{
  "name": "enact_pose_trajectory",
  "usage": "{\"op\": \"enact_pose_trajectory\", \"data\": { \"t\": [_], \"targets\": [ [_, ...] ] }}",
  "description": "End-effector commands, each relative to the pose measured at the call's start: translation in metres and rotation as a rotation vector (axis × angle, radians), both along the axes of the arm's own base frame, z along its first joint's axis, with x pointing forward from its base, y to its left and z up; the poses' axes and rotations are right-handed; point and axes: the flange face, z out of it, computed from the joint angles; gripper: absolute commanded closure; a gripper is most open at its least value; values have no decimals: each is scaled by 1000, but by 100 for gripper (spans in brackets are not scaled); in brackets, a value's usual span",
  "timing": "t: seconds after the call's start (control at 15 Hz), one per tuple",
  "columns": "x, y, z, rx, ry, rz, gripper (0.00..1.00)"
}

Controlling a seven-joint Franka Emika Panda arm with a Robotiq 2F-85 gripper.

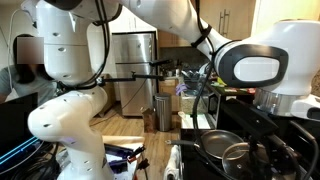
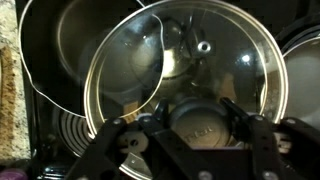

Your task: Transfer the lid from the pan to the pot

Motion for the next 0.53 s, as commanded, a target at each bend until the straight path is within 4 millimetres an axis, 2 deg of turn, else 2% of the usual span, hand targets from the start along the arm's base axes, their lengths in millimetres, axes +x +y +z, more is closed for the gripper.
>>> {"op": "enact_pose_trajectory", "data": {
  "t": [0.0, 0.47],
  "targets": [
    [0, -29, 7, -5, -23, -124, 69],
    [-7, -78, -4, -31, -43, -277, 69]
  ]
}}
